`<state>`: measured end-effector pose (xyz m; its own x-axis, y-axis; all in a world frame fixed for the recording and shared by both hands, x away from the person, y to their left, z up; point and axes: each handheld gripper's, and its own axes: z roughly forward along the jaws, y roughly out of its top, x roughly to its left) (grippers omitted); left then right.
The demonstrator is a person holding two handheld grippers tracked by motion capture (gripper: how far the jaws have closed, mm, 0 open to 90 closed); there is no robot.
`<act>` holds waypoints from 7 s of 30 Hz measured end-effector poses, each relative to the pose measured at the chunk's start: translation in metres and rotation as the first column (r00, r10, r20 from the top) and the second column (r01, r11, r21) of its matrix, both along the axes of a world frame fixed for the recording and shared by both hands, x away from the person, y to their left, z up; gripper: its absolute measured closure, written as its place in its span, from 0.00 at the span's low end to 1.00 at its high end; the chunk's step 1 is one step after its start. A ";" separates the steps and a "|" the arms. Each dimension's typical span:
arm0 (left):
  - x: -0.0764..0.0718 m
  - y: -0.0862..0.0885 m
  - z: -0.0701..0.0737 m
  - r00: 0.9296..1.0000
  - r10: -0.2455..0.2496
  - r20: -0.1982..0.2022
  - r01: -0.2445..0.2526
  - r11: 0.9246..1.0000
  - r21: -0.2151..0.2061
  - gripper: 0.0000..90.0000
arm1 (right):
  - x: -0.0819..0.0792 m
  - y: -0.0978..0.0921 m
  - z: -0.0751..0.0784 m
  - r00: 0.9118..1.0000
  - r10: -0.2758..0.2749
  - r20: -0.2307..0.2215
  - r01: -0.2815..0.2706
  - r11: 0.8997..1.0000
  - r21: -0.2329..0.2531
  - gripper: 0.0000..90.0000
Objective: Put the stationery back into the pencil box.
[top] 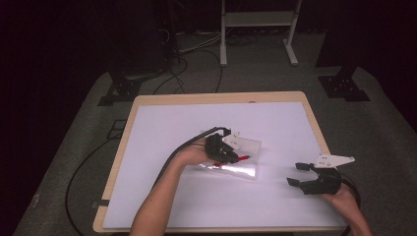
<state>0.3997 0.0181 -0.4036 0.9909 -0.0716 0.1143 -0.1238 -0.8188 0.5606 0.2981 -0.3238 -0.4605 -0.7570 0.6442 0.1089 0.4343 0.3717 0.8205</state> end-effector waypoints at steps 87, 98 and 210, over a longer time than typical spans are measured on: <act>-0.009 0.010 -0.019 0.995 0.068 -0.067 -0.069 0.997 -0.024 0.58 | 0.000 -0.002 -0.003 1.000 -0.021 0.008 0.021 0.999 -0.034 0.28; -0.012 0.024 -0.017 0.993 0.095 -0.070 -0.099 0.994 -0.056 0.55 | 0.001 -0.002 -0.004 1.000 -0.025 0.000 0.025 0.999 -0.039 0.28; -0.071 0.166 -0.033 0.921 0.376 -0.100 -0.390 0.891 -0.233 0.21 | 0.002 0.008 -0.010 0.999 -0.042 -0.023 0.041 0.996 -0.075 0.24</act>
